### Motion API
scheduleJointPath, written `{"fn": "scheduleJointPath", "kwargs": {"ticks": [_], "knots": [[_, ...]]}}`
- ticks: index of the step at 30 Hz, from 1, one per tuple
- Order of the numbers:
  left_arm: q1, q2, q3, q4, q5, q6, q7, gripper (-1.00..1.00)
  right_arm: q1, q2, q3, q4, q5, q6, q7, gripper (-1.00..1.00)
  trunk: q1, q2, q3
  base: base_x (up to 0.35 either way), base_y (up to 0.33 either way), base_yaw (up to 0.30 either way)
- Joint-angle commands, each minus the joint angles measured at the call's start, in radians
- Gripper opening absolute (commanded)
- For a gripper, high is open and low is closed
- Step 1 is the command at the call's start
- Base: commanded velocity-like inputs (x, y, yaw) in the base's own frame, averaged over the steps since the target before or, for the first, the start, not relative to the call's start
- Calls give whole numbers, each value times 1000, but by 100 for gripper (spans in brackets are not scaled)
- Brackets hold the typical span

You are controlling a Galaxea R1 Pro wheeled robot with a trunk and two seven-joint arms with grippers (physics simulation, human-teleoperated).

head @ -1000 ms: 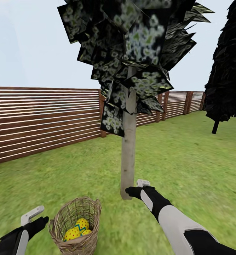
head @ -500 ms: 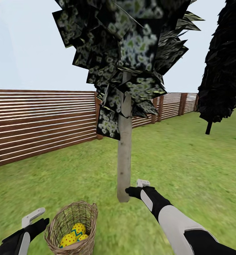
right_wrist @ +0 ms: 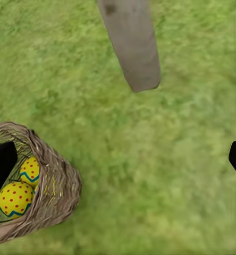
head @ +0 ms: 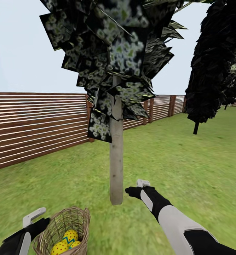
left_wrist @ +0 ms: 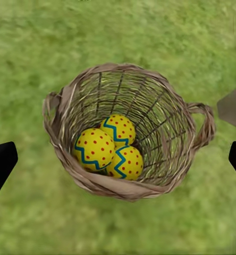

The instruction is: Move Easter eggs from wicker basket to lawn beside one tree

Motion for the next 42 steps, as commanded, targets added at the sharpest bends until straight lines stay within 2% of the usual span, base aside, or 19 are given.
{"fn": "scheduleJointPath", "kwargs": {"ticks": [1,7,13,20,35,42], "knots": [[-1,-1,1,-2,11,5,7,100,0,0,0,-1,-6,5,-1,100,0,-1,0,0,0,-162],[-1,2,0,9,10,4,7,100,0,0,0,-1,-6,5,0,100,0,-1,5,0,0,-130],[-5,2,0,57,11,3,7,100,0,0,0,-1,-6,5,0,100,0,-1,6,0,0,-27],[-38,4,0,131,12,3,7,100,0,0,0,-1,-6,5,0,100,0,-1,6,0,0,-4],[-42,5,-2,143,12,1,14,100,0,0,0,-1,-5,5,0,100,0,-1,6,53,0,0],[-42,3,-1,144,12,-32,11,100,0,-1,0,-1,-5,5,0,100,0,-1,6,173,-39,0]]}}
